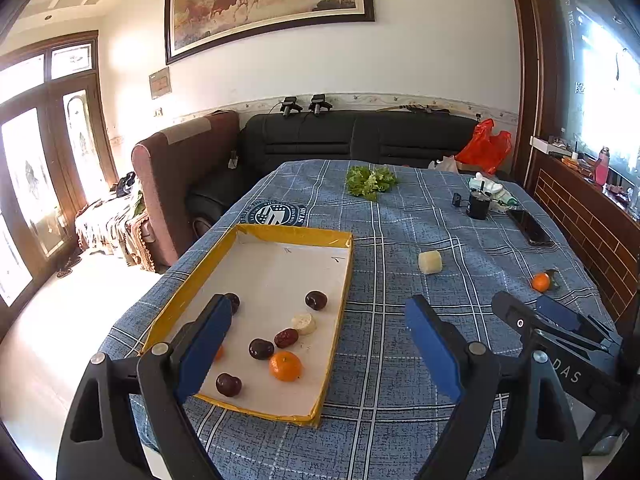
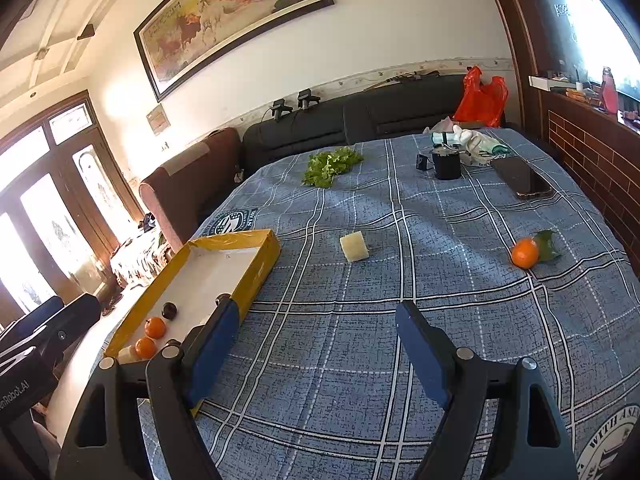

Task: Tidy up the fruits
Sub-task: 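Move both open tools back toward the last sugarcane chunk and orange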

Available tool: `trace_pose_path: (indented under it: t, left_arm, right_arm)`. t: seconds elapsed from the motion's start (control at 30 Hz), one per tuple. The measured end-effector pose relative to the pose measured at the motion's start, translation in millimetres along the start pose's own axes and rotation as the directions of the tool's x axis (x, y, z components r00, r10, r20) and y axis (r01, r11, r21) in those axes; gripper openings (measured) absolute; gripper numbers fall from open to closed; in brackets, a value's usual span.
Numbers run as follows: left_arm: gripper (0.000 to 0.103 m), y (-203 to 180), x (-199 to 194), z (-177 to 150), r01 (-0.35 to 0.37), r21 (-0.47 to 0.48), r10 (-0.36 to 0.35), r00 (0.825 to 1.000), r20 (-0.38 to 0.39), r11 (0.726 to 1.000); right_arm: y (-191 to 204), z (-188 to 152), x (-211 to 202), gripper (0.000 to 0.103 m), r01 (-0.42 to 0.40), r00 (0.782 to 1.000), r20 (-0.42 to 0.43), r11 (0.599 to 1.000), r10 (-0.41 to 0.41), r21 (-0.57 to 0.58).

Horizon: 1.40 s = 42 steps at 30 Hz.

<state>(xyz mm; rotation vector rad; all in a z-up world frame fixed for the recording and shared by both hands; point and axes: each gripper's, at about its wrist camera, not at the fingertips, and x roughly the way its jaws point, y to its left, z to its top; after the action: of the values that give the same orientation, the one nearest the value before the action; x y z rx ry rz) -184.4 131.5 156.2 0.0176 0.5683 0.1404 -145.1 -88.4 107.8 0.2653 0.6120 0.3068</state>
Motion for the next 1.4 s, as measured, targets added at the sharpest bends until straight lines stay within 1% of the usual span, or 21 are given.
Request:
trace_pose_path:
  t: [0.27, 0.33, 0.4, 0.47, 0.5, 0.57, 0.63, 0.7, 0.77, 0.8, 0.83, 0.93, 1.0, 1.03, 1.1, 1.2, 1.3, 1.4]
  left_arm:
    - [0.088, 0, 0, 0, 0.000, -0.002, 0.000, 1.000, 0.003, 1.000]
    - [0.088, 0, -5, 0, 0.009, -0.010, -0.008, 1.000, 0.027, 1.000]
    - [0.088, 1, -19, 3, 0.010, -0.020, -0.008, 0.995, 0.097, 1.000]
    - [0.088, 4, -37, 8, 0.020, -0.025, -0.015, 0.980, 0.197, 0.999]
    - [0.088, 7, -46, 11, 0.040, -0.025, -0.032, 0.968, 0.247, 0.999]
    - [0.093, 11, -61, 20, 0.087, -0.017, -0.077, 0.946, 0.316, 0.996]
    - [0.094, 12, -67, 28, 0.081, -0.009, -0.073, 0.938, 0.338, 0.997]
    - [0.095, 10, -69, 35, 0.075, 0.003, -0.071, 0.934, 0.350, 0.997]
    - [0.099, 8, -65, 40, 0.091, 0.004, -0.086, 0.934, 0.346, 0.996]
    - [0.099, 7, -60, 42, 0.100, 0.000, -0.095, 0.937, 0.337, 0.995]
    - [0.099, 6, -55, 42, 0.106, -0.004, -0.099, 0.941, 0.325, 0.994]
    - [0.099, 0, -29, 41, 0.143, -0.012, -0.135, 0.955, 0.263, 0.990]
    - [0.099, -5, -9, 39, 0.188, -0.018, -0.181, 0.961, 0.208, 0.982]
    - [0.099, -7, 0, 37, 0.196, -0.019, -0.189, 0.964, 0.187, 0.980]
    - [0.099, -11, 20, 35, 0.197, -0.021, -0.192, 0.970, 0.146, 0.980]
    - [0.099, -13, 45, 32, 0.200, -0.036, -0.195, 0.976, 0.099, 0.979]
    - [0.099, -18, 67, 33, 0.217, -0.051, -0.213, 0.975, 0.067, 0.975]
    - [0.099, -27, 91, 35, 0.248, -0.061, -0.246, 0.968, 0.041, 0.967]
  right_arm:
    - [-3, -1, 2, 0.086, 0.000, 1.000, -0.004, 1.000, 0.000, 0.009]
    - [-5, -1, 2, 0.086, -0.002, 1.000, -0.007, 1.000, 0.002, 0.013]
    - [-8, 1, 1, 0.086, 0.005, 1.000, -0.004, 1.000, -0.005, 0.012]
    - [-15, 8, -4, 0.086, 0.022, 1.000, 0.010, 1.000, -0.022, 0.015]
    - [-22, 14, -9, 0.086, 0.034, 0.999, 0.024, 0.999, -0.035, 0.020]
    - [-38, 28, -20, 0.086, 0.072, 0.996, 0.056, 0.997, -0.074, 0.029]
    - [-55, 40, -32, 0.086, 0.112, 0.989, 0.088, 0.993, -0.115, 0.045]
    - [-78, 54, -48, 0.087, 0.164, 0.978, 0.121, 0.984, -0.172, 0.070]
    - [-96, 61, -58, 0.090, 0.207, 0.966, 0.138, 0.974, -0.218, 0.090]
    - [-104, 64, -60, 0.091, 0.228, 0.961, 0.140, 0.969, -0.239, 0.095]
    - [-114, 65, -61, 0.091, 0.255, 0.954, 0.135, 0.962, -0.267, 0.102]
    - [-134, 63, -52, 0.091, 0.294, 0.947, 0.095, 0.947, -0.306, 0.128]
    - [-149, 57, -34, 0.091, 0.302, 0.949, 0.042, 0.941, -0.312, 0.152]
    - [-155, 54, -24, 0.091, 0.303, 0.951, 0.016, 0.939, -0.310, 0.163]
    - [-167, 49, -3, 0.091, 0.302, 0.953, -0.032, 0.936, -0.301, 0.183]
    - [-183, 47, 25, 0.091, 0.302, 0.953, -0.093, 0.929, -0.288, 0.214]
    - [-196, 45, 50, 0.091, 0.311, 0.948, -0.154, 0.919, -0.280, 0.243]
    - [-205, 45, 72, 0.090, 0.338, 0.936, -0.186, 0.909, -0.299, 0.244]
